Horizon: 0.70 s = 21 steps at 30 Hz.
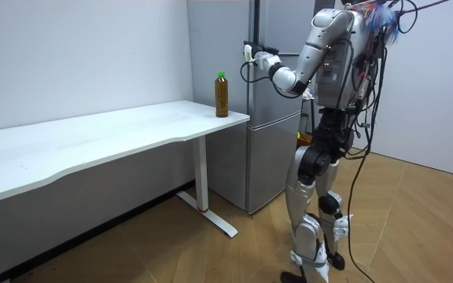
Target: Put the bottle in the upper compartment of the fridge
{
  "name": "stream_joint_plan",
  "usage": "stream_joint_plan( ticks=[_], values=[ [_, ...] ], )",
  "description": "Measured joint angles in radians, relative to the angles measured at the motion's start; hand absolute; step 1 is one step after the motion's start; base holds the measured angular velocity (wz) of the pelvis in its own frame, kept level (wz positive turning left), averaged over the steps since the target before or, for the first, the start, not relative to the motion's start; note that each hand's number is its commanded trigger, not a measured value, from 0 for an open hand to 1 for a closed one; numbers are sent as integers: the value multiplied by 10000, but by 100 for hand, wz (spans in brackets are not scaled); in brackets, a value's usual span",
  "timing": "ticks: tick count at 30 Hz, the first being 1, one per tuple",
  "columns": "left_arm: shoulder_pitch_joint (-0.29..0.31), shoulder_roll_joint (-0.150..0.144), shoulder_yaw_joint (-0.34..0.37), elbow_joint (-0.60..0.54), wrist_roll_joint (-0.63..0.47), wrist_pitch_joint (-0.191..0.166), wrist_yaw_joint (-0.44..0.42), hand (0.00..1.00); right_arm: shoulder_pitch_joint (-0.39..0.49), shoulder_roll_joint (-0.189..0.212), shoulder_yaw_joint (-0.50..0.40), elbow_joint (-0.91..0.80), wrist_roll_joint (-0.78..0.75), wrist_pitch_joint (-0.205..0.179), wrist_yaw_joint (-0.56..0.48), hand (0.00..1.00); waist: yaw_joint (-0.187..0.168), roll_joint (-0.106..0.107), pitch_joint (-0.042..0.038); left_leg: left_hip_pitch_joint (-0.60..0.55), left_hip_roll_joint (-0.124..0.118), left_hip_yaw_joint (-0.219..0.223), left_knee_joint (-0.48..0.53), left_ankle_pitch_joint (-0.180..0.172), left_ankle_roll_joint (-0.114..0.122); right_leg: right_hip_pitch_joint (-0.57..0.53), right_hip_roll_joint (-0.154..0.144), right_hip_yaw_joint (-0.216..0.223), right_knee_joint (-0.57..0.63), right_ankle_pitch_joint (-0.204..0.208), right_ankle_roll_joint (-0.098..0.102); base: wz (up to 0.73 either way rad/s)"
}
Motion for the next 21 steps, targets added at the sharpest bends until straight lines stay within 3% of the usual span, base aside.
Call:
stream_joint_plan(
  ticks=[11, 14, 21],
  values=[
    [13, 0, -292, -676, 841, 39, -11, 0, -188, 7, 220, 653, 499, -354, -80, 0, 70, 19, -42, -27, -24, -133, 38, 1, 2, 112, -26, -189, -21, 3, 0, 5],
    [28, -60, -508, -1535, 821, -13, -299, 0, -198, 5, 227, 744, 533, -424, -80, 0, 87, 22, -48, -26, -42, -252, 33, 11, 19, 139, -35, -257, -22, 3, 1, 7],
    [286, -13, -671, -1633, 917, -212, -944, 0, -81, -6, 413, 829, 691, -749, -154, 0, 193, -3, -42, 22, -61, -275, 36, 36, 57, 219, -66, -395, -25, 2, 3, 4]
  ],
)
